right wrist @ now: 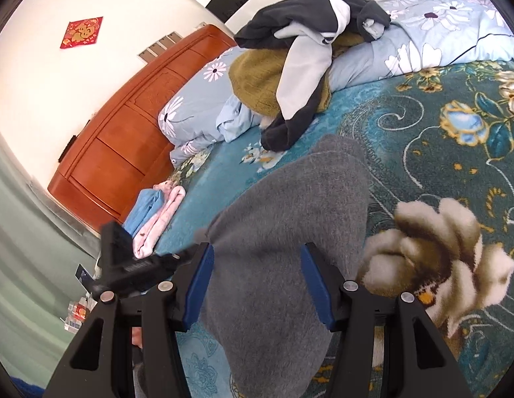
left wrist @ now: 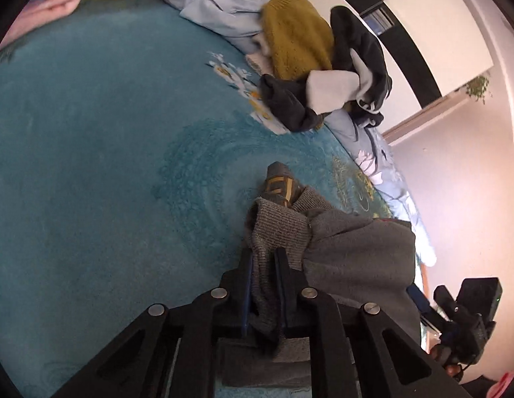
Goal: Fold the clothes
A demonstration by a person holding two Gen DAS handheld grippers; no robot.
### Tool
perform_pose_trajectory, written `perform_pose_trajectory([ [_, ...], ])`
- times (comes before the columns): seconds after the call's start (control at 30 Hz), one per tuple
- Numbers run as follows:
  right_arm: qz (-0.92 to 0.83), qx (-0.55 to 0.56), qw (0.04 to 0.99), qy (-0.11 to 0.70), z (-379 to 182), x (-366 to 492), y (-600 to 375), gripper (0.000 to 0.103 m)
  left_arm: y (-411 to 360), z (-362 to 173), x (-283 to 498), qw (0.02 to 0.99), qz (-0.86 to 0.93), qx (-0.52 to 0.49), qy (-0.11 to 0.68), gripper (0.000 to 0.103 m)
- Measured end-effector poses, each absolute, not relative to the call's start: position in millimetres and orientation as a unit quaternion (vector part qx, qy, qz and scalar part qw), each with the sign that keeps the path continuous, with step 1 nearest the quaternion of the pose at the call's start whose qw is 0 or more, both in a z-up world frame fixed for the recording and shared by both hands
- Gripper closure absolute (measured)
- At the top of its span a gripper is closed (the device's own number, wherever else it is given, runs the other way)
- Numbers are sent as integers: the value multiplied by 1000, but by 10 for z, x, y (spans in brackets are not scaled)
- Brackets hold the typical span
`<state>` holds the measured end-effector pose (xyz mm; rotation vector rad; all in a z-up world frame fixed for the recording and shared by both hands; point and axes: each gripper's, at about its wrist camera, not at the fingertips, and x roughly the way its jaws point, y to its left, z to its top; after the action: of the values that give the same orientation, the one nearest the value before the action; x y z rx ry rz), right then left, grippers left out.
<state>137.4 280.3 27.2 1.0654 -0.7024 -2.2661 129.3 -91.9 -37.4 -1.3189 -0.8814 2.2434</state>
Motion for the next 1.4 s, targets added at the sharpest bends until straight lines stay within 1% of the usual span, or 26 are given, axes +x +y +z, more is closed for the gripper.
perform_pose_trajectory([
  [0.03, -839, 400, 264, -259, 250, 1350, 2806, 47, -954, -393, 1306, 200, 794, -469, -332, 86],
  [0.13, -836, 415, 252, -256, 176, 1291, 2824, 47, -1016, -263, 1329, 200, 795, -463, -337, 85],
  [0.17, -835, 419, 247, -257, 140, 1284, 2837, 47, -1016, -176, 1356, 188, 807, -457, -322, 82],
  [0.2, -834, 424, 243, -258, 102, 1276, 2851, 47, -1006, -76, 1386, 175, 821, -450, -305, 81],
  [0.27, -833, 432, 231, -259, 17, 1273, 2882, 47, -977, 78, 1424, 172, 834, -434, -294, 80],
  [0.33, -830, 444, 215, -261, -87, 1256, 2910, 46, -856, 237, 1489, 200, 839, -417, -286, 78],
  [0.37, -828, 446, 215, -265, -106, 1250, 2925, 46, -760, 304, 1506, 215, 841, -414, -275, 74],
  [0.43, -824, 447, 217, -273, -140, 1238, 2956, 46, -502, 415, 1534, 243, 845, -414, -236, 71],
  [0.5, -825, 449, 216, -267, -61, 1239, 2955, 46, -296, 486, 1592, 266, 850, -411, -196, 69],
  [0.57, -838, 432, 222, -249, 75, 1241, 2949, 46, -149, 473, 1602, 265, 858, -414, -152, 59],
  [0.63, -850, 415, 228, -229, 198, 1208, 2933, 46, -119, 383, 1606, 251, 856, -432, -131, 59],
  [0.77, -859, 419, 214, -199, 199, 992, 2890, 47, -173, 94, 1544, 238, 842, -462, -145, 59],
  [0.9, -834, 457, 215, -220, -57, 797, 2873, 46, -214, -54, 1557, 244, 834, -469, -160, 59],
  [1.03, -829, 461, 219, -230, -112, 771, 2894, 46, -187, 36, 1560, 243, 835, -469, -153, 59],
  [1.1, -834, 459, 211, -223, -30, 835, 2904, 46, -203, 168, 1617, 245, 844, -452, -150, 58],
  [1.17, -843, 451, 209, -207, 96, 1006, 2901, 46, -208, 268, 1676, 247, 851, -440, -142, 53],
  [1.23, -848, 443, 216, -195, 191, 1206, 2886, 46, -195, 334, 1719, 245, 859, -431, -129, 52],
  [1.3, -847, 445, 225, -183, 228, 1412, 2855, 46, -165, 320, 1765, 243, 862, -430, -113, 51],
  [1.33, -848, 448, 223, -172, 219, 1504, 2834, 46, -150, 312, 1788, 242, 864, -429, -105, 48],
  [1.4, -858, 452, 205, -137, 181, 1658, 2789, 46, -159, 170, 1772, 242, 854, -446, -114, 47],
])
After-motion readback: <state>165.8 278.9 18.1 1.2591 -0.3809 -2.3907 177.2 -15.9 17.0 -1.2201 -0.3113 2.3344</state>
